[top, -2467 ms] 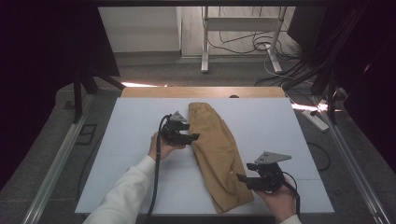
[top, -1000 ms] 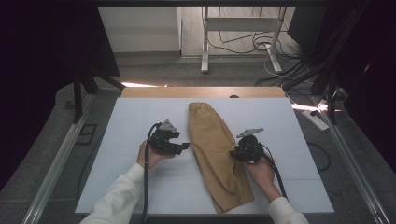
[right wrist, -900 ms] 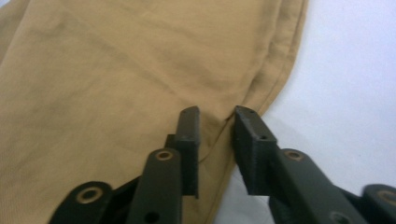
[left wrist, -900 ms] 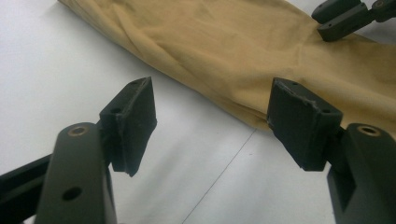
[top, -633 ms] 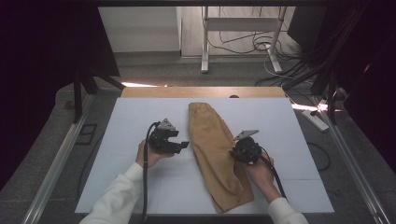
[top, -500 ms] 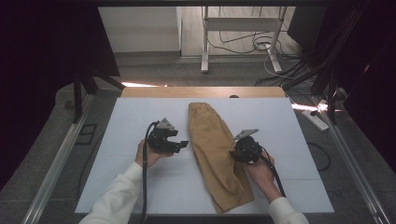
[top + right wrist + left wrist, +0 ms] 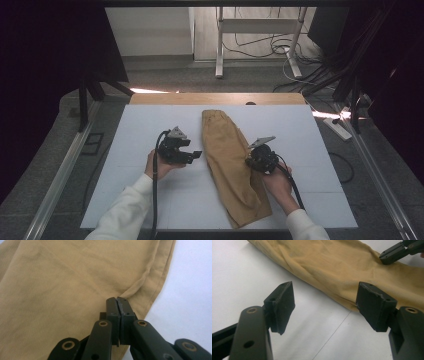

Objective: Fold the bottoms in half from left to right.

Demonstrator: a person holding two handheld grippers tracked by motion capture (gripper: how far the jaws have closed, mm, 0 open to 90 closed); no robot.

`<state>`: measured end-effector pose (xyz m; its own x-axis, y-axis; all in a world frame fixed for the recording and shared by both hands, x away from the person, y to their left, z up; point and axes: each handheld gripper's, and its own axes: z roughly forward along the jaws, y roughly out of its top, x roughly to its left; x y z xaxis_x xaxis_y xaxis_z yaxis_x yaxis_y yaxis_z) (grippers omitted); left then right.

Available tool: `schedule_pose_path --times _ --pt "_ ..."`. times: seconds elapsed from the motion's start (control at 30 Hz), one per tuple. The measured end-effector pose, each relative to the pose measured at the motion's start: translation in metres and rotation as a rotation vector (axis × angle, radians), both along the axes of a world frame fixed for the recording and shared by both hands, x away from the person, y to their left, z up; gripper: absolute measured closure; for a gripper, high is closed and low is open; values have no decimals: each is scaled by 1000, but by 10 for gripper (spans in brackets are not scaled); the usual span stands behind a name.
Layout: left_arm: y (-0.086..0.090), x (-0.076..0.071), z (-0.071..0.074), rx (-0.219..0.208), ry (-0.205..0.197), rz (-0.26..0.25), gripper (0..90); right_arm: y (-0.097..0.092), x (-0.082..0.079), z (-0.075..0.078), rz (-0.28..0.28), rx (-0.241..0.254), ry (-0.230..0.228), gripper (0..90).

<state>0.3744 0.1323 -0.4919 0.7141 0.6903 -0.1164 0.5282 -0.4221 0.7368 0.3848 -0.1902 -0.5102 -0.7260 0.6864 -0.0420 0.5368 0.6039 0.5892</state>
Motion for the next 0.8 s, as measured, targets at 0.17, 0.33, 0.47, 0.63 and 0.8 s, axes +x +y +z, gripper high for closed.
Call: schedule_pose_path --times 0.17,0.33,0.47,0.63,0.8 --pt "0 0 0 1 1 -2 305 -3 -1 5 -12 6 -22 890" --pt "1 0 0 1 -1 -1 304 -17 2 14 -48 33 -42 890" --pt "1 0 0 1 -2 3 301 -23 5 7 -69 15 -30 875" --pt "1 -1 1 2 -10 1 296 -20 1 6 -94 -4 -76 648" --pt "2 0 1 3 -8 2 296 -13 -9 17 -26 79 -77 552"
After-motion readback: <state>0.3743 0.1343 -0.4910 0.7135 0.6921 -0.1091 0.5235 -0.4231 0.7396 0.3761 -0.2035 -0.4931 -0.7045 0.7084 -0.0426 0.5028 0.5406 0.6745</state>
